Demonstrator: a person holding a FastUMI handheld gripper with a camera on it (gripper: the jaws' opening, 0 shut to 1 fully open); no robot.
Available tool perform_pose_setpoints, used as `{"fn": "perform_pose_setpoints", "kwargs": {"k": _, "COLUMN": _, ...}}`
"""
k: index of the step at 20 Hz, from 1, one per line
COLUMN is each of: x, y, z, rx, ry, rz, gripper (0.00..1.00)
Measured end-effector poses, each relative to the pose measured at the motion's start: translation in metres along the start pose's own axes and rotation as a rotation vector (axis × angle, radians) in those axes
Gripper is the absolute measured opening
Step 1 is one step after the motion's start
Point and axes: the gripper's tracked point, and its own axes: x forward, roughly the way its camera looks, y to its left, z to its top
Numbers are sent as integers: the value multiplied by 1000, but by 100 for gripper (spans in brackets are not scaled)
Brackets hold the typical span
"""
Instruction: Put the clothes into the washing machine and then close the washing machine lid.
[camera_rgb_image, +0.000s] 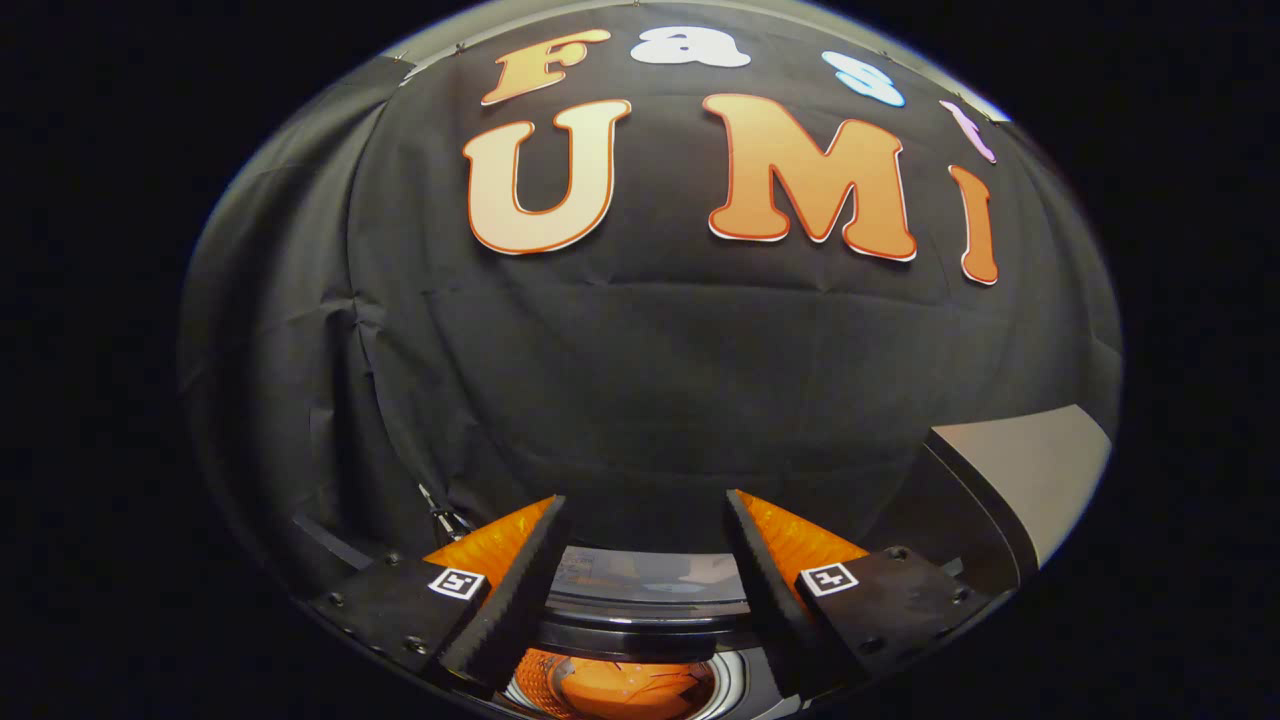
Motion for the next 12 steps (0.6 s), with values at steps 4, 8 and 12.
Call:
{"fn": "perform_pose_setpoints", "kwargs": {"k": 4, "x": -20, "y": -1, "z": -28, "rx": 1, "ry": 8, "rz": -14, "gripper": 98}}
{"fn": "perform_pose_setpoints", "kwargs": {"k": 8, "x": -44, "y": -1, "z": -79, "rx": 42, "ry": 34, "rz": -15, "gripper": 98}}
{"fn": "perform_pose_setpoints", "kwargs": {"k": 12, "x": -55, "y": -7, "z": -126, "rx": 41, "ry": 117, "rz": -28, "gripper": 98}}
